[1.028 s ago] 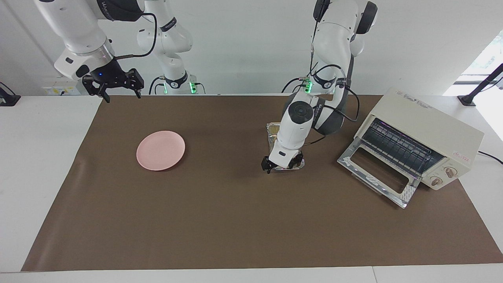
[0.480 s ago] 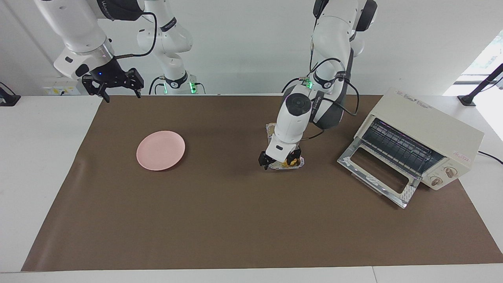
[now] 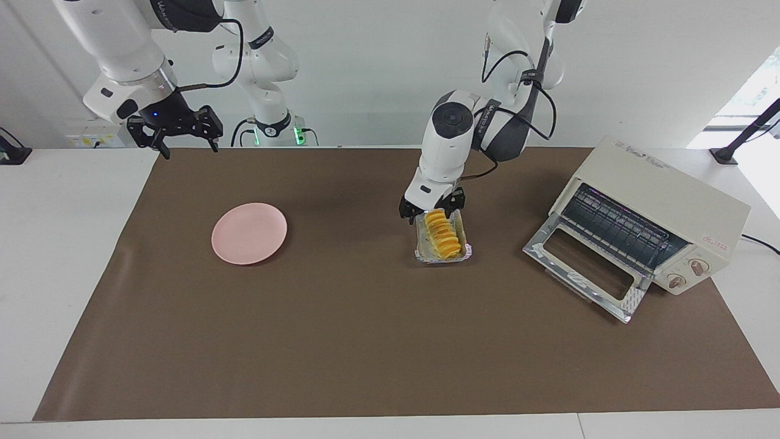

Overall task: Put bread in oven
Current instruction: 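Grasp the foil tray of bread with the left gripper, then lift the foil tray and insert it into the oven with the left gripper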

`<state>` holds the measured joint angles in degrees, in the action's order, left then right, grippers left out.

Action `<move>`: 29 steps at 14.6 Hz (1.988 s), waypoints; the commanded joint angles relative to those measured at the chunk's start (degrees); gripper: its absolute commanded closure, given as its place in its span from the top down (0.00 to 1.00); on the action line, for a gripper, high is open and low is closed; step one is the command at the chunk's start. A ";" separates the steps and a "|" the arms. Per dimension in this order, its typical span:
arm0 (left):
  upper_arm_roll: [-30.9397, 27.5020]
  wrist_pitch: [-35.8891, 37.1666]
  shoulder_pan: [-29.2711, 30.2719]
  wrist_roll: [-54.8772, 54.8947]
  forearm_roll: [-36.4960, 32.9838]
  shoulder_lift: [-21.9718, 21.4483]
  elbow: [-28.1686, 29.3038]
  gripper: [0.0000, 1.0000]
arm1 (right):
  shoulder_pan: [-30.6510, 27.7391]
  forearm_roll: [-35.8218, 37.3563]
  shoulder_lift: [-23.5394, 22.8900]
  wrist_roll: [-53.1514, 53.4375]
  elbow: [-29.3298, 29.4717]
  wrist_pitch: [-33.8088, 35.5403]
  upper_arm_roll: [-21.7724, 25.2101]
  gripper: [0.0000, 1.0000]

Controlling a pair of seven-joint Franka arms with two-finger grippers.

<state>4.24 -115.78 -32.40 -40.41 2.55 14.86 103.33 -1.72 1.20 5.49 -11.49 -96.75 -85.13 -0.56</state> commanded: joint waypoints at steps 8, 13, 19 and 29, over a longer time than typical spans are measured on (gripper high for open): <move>-0.82 -8.14 -3.37 -0.37 -0.35 2.63 4.77 1.00 | -1.27 0.21 0.13 -1.43 0.07 0.84 -0.94 1.00; -0.82 -8.41 -3.38 -0.37 -0.35 2.81 4.78 0.96 | -1.27 0.21 0.13 -1.34 0.07 0.84 -0.94 1.00; -0.82 -7.44 -3.46 -0.11 -0.36 2.90 5.30 0.09 | -1.27 0.21 0.13 -1.43 0.07 0.84 -0.94 1.00; -6.52 9.05 0.04 -0.02 -0.27 1.49 -6.44 0.00 | -1.27 0.21 0.13 -1.43 0.07 0.84 -0.94 1.00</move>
<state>-0.03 -114.16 -34.53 -40.53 2.51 17.60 103.02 -1.72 1.20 5.49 -11.49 -96.76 -85.11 -0.56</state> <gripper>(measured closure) 0.987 0.000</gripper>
